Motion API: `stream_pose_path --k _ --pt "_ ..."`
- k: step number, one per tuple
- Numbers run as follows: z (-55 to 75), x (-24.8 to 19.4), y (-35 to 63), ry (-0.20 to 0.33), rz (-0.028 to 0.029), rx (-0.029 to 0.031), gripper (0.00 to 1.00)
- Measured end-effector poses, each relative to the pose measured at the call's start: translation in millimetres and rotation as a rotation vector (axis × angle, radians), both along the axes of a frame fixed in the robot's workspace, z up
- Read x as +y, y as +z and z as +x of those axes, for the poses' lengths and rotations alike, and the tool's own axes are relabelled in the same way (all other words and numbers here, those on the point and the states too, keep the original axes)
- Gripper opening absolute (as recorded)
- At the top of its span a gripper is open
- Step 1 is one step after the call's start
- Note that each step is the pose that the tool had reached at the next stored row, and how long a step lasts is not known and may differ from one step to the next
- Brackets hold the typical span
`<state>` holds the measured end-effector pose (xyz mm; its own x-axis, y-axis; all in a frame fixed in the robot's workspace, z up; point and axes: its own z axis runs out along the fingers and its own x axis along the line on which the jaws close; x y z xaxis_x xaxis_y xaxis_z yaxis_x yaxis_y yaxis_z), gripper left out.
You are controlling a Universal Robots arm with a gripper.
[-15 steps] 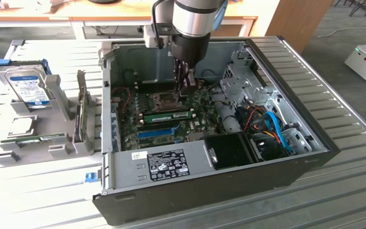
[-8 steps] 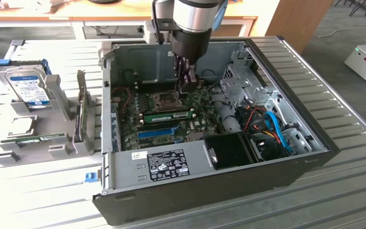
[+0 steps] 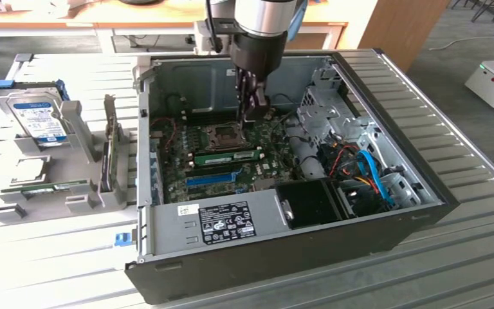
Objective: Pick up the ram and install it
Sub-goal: 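Insert the ram into the slot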
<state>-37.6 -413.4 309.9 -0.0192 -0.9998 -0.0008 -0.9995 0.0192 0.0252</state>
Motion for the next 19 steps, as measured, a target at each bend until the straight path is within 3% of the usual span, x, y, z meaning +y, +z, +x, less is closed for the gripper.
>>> stream_pose_path --k 19 --pt "0.5 0.0 24.9 0.0 0.0 0.0 0.37"
